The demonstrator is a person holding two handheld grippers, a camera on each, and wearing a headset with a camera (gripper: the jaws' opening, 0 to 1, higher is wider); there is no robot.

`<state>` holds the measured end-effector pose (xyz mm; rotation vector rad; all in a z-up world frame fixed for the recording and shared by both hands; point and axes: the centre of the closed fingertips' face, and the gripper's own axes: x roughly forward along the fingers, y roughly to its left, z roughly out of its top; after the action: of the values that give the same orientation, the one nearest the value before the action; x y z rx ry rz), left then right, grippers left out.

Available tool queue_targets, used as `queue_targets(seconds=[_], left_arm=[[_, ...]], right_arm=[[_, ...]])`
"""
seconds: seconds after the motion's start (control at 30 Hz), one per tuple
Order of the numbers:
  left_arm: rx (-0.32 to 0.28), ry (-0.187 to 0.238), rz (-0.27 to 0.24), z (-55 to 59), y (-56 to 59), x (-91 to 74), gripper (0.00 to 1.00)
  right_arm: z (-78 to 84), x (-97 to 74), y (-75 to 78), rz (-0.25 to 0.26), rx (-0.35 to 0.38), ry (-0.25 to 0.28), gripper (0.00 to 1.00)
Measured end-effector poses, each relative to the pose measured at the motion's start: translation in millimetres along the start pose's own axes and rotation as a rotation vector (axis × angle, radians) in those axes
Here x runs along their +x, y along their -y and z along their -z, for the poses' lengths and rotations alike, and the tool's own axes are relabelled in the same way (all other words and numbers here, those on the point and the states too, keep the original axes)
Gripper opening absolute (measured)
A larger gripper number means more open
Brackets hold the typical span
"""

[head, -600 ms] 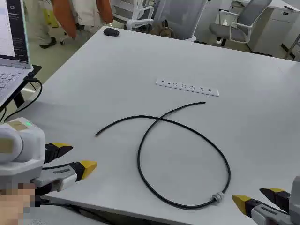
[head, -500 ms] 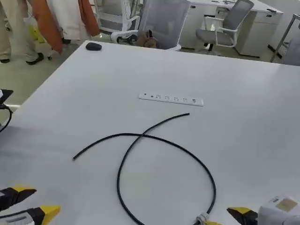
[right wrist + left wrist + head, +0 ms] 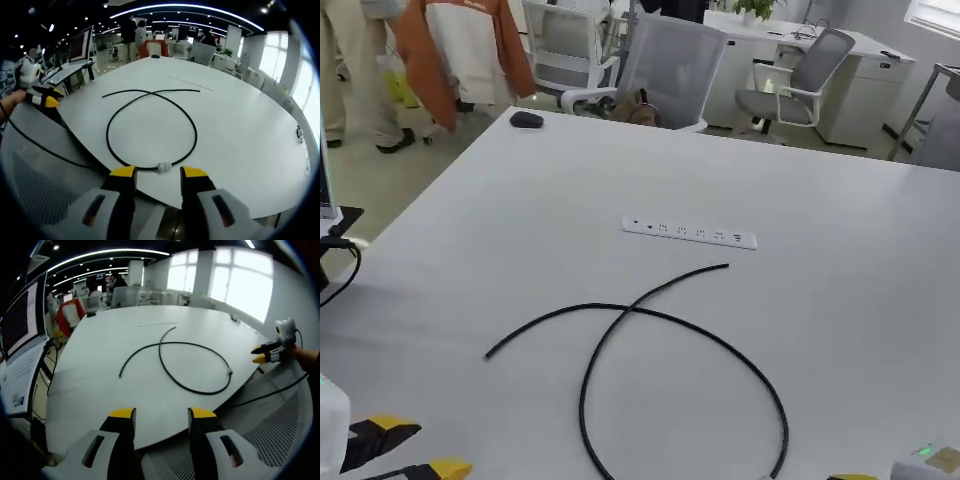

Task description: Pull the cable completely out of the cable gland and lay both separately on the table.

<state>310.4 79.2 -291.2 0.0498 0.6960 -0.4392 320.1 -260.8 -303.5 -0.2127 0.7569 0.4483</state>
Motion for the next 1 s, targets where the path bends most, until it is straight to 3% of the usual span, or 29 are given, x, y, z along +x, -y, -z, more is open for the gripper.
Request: queue_targets(seconds=[0.5, 1.0], left_arm=[[0.003, -0.001, 0.009, 2.7, 3.2, -0.8, 0.43], [0.001, -0.007, 0.006, 3.9, 1.0, -0.3, 0.43]], right_arm=[[3.9, -4.5, 5.9, 0.014, 0.093, 0.032, 0.34], [2.1, -1.0, 2.0, -0.004, 0.076, 0.025, 0.33]])
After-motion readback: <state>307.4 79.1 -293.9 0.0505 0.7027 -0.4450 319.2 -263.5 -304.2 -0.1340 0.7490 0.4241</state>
